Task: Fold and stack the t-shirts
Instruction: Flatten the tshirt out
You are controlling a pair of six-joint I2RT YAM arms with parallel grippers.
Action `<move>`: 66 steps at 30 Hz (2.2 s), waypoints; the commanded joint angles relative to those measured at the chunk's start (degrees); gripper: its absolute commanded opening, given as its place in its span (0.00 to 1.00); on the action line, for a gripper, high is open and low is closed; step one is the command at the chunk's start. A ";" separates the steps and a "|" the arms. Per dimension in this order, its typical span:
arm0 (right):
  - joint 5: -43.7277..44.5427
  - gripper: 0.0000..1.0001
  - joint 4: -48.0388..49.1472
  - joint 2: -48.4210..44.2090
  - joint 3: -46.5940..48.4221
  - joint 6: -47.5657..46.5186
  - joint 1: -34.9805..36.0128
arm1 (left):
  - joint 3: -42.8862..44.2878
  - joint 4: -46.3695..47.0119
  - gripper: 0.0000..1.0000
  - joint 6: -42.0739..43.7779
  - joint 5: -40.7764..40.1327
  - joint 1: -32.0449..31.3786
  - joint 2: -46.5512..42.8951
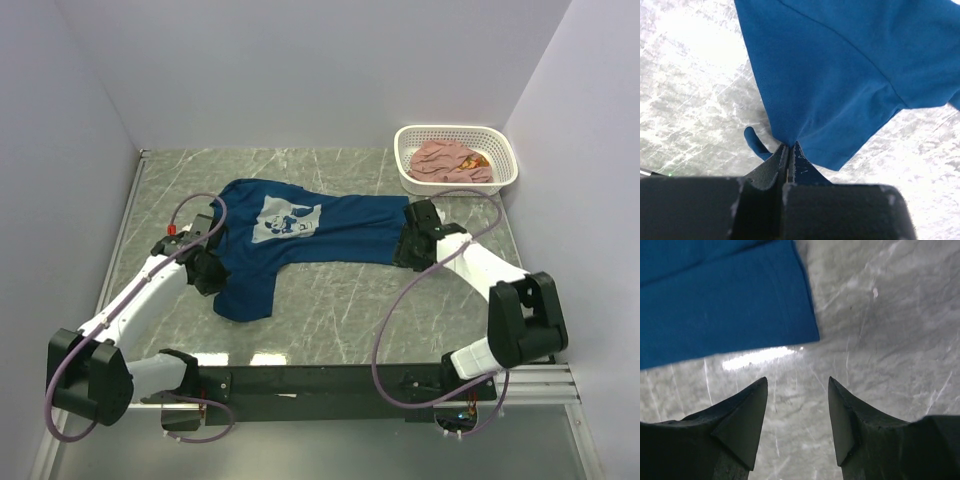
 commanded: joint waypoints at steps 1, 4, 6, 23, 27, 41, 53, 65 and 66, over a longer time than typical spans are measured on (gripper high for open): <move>4.96 0.58 -0.58 3.07 4.57 3.62 -0.06 | 0.87 -1.98 0.01 2.16 1.22 0.11 -1.56; 7.07 0.58 -1.73 6.06 6.68 4.68 0.03 | -0.01 -1.97 0.01 2.60 2.97 0.11 -4.19; 7.87 0.58 -1.99 7.82 7.22 5.21 0.03 | 0.16 -2.50 0.01 2.95 3.24 0.20 -5.16; 6.29 0.54 0.73 16.44 8.01 8.64 0.12 | 0.51 -3.56 0.01 4.27 4.74 0.82 -11.67; 6.55 0.54 -1.20 15.39 8.62 8.20 0.20 | 0.16 -3.65 0.01 4.27 4.65 0.90 -12.29; 6.64 0.54 -0.94 14.94 10.65 7.67 0.03 | 0.33 -3.74 0.01 4.44 4.48 1.08 -12.20; 6.29 0.50 0.55 18.20 9.59 6.18 -0.85 | 1.65 -5.58 0.01 4.79 3.86 1.34 -13.25; 4.00 0.02 1.61 17.59 8.53 3.54 -2.70 | 3.06 -5.93 0.01 4.62 2.72 2.48 -13.34; 4.09 0.00 0.65 16.80 8.80 3.02 -2.78 | 4.28 -6.19 0.01 5.23 2.54 2.92 -13.25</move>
